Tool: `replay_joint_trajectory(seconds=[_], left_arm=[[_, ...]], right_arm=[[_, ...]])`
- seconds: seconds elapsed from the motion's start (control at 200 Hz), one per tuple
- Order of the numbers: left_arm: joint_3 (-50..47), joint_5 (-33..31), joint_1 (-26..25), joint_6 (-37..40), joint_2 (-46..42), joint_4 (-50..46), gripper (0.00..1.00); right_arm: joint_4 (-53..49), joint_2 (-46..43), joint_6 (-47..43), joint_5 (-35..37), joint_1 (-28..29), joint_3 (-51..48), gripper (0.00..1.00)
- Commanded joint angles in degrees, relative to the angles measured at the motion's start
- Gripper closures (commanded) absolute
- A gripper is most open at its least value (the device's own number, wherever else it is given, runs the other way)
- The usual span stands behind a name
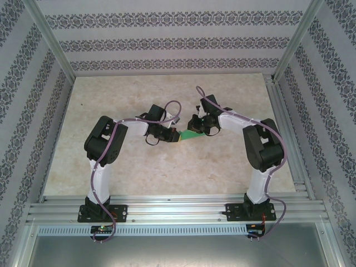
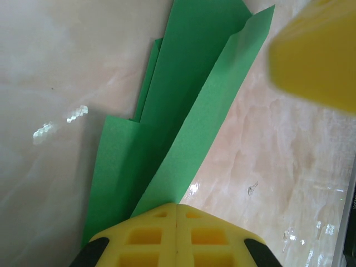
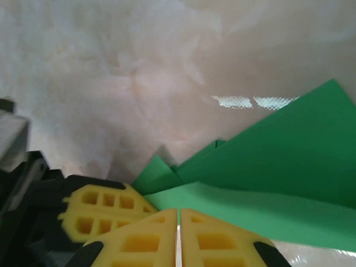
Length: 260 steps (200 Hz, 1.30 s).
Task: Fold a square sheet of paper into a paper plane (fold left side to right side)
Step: Fold the wing for the fifth time at the center of the table.
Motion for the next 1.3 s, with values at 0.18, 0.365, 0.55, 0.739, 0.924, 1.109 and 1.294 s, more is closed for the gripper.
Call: replay_joint_trajectory(seconds=[0.18,0.365,0.55,0.739,0.924,1.109,1.294], left_arm=[[-2.2,-6.6,1.7,-0.2,3.8,-5.8,1.0],[-3.8,-7.1,1.8,-0.1,2.0,-6.4,1.0],[-6.9,-7.0,2.7,-0.3,0.0,-5.9,1.0],[-10.4,-6.6,4.0,-0.3,-2.7,-5.5,1.0],[-14.3,-6.6,6.1,-0.1,-5.6,-5.5,1.0],[-19.2,-4.2,9.7,-0.8,-8.8,-2.5,1.0],[-18.0,-1.8,9.9,-1.7,-14.0,-2.5,1.0]], right_arm=[[-2.5,5.4,0.3,4.1,-1.4,1.3,0.91],[-6.6,6.4,-1.9,8.2,-1.8,1.1,0.91],[-8.8,7.7,-3.1,10.4,-2.1,1.2,0.91],[-9.5,7.9,-3.6,10.9,-2.2,1.2,0.92],[-9.6,7.8,-4.0,11.1,-2.4,1.2,0.92],[-9.4,7.4,-4.2,10.6,-2.4,1.2,0.92],[-9.0,7.4,-4.1,9.8,-2.1,1.4,0.92]])
